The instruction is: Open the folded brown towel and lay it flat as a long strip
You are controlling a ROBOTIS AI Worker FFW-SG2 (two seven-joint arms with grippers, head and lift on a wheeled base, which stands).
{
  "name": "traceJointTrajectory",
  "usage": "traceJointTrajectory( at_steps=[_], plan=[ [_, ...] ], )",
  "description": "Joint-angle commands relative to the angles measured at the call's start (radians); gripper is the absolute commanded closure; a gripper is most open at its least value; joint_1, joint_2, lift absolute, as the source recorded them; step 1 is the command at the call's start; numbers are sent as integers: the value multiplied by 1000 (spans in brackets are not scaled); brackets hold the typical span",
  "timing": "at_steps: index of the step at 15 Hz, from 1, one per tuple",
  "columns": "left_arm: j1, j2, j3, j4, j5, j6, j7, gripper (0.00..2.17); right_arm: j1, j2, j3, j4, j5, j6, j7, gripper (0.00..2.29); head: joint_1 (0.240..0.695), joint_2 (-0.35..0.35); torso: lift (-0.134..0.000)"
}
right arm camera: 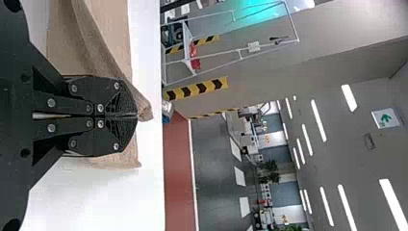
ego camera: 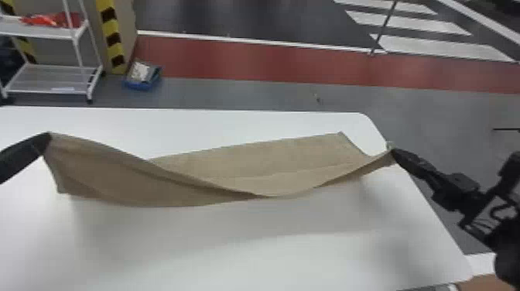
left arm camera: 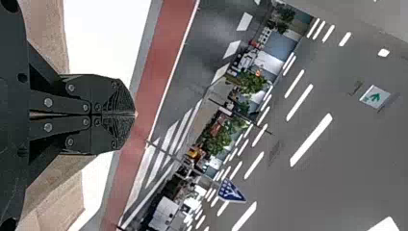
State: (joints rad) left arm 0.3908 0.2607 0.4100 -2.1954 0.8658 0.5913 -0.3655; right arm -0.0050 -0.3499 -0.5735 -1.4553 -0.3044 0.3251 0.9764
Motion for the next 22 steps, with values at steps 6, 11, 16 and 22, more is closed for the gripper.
traceJointTrajectory(
  at_steps=[6, 11, 16, 22],
  plan=[
    [34, -11, 49, -23, -108, 74, 54, 1474, -49, 28, -11, -158, 14, 251, -114, 1386, 695, -187, -123],
    [-89, -3, -7, 48, -222, 92, 97, 1474, -187, 39, 63, 15, 102, 245, -168, 1386, 695, -140, -123],
    [-197, -5, -94, 184, -303, 89, 106, 1474, -308, 39, 141, 173, 169, 144, -194, 1386, 695, -115, -123],
    [-267, -1, -134, 281, -341, 83, 106, 1470, -343, 37, 170, 266, 212, 70, -236, 1386, 695, -115, -123]
  ],
)
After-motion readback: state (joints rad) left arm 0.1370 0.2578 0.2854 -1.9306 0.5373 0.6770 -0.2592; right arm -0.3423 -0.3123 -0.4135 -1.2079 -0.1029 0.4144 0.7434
